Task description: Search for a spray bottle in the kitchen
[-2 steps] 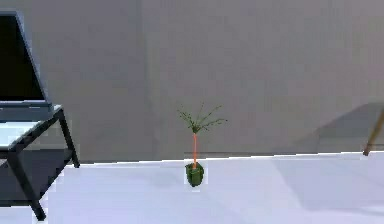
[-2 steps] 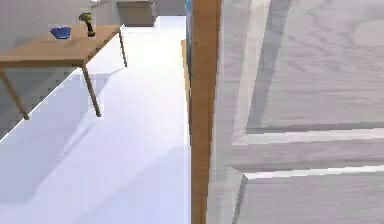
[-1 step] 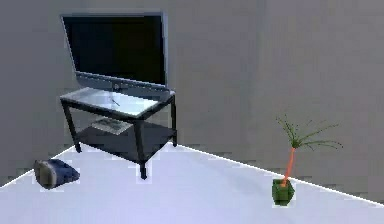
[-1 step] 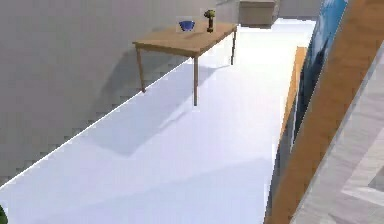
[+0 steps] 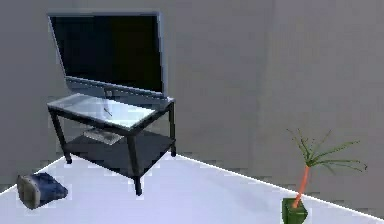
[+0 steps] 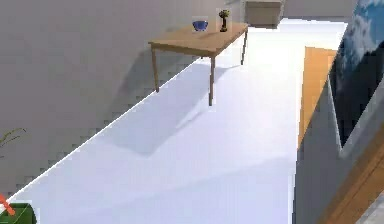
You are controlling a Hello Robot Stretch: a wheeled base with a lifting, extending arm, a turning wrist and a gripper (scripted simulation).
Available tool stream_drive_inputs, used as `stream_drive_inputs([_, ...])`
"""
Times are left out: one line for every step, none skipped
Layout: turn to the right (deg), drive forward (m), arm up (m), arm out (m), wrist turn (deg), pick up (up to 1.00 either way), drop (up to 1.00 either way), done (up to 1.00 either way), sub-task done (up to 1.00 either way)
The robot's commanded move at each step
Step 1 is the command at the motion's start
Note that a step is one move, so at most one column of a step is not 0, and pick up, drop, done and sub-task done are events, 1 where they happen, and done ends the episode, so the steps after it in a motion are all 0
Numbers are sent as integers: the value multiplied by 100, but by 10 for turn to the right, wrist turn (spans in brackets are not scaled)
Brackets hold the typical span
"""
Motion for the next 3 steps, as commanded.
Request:
stream_drive_inputs([450,0,0,0,0,0,0,0,0])
stream_drive_inputs([240,0,0,0,0,0,0,0,0])
stream_drive_inputs([0,30,0,0,0,0,0,0,0])
